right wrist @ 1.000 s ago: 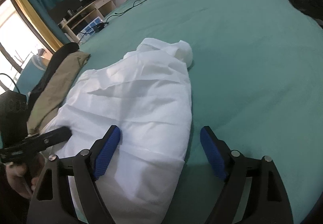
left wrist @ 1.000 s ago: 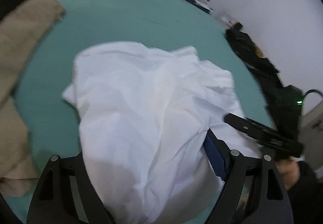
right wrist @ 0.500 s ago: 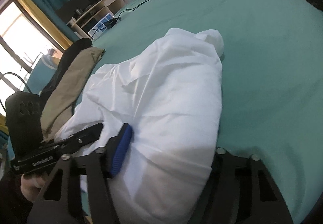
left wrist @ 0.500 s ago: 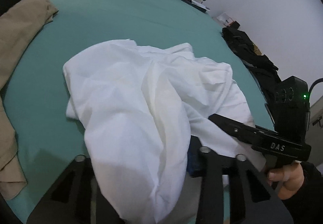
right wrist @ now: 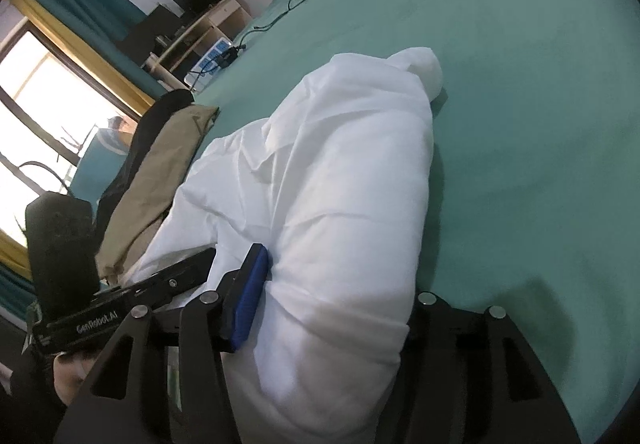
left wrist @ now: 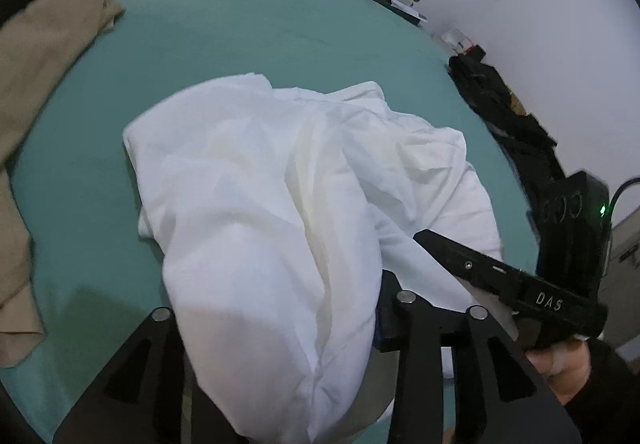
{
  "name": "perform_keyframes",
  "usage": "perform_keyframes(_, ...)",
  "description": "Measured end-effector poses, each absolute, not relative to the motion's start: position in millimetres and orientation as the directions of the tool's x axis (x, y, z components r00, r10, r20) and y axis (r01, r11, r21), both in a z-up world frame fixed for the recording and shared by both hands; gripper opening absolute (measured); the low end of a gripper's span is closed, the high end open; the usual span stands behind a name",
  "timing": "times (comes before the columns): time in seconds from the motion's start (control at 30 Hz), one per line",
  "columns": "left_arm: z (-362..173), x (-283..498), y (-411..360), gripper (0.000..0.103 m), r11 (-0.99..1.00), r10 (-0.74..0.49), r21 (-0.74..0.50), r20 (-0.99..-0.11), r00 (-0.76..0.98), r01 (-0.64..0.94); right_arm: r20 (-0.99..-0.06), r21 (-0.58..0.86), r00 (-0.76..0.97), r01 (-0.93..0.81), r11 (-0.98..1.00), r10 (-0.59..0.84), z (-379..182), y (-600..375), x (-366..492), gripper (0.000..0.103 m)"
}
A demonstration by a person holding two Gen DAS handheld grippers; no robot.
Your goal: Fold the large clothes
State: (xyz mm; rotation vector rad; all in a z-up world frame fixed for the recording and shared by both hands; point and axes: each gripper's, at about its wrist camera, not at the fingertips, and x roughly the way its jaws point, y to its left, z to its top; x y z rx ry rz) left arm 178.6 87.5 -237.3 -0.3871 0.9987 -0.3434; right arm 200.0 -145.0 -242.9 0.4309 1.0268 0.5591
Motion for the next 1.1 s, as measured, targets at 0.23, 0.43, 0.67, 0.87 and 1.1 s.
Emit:
perform_keyframes(0.23,-232,178,76,0.03,0.89,-0.442,-0.433,-0.746,0.498,0.142,-0.655,0.618,0.395,-0.21,0.757,0.644,-242,-149,199,0.029)
perform_keyframes(0.43,-213,171,63,0.023,0.898,-0.437,-0.395,-0.74,0.511,0.197,-0.671,0.528,0.454,-0.261,0.808,0.586,-219,-142,187,0.021)
perform_keyframes(0.67,-180,159,55,0.021,0.887,-0.46,-0.386,-0.684,0.565,0.255,-0.654,0.409,0.549,-0.321,0.854,0.52,-175,-143,170,0.019)
perform_keyframes(0.87,-152,155,56,0.021,0.878,-0.476,-0.388,-0.635,0.609,0.281,-0.619,0.355,0.609,-0.345,0.869,0.495,-140,-145,165,0.019)
perform_keyframes(1.1,-112,156,64,0.021,0.874,-0.478,-0.384,-0.573,0.666,0.297,-0.564,0.341,0.658,-0.366,0.866,0.5,-105,-142,169,0.019)
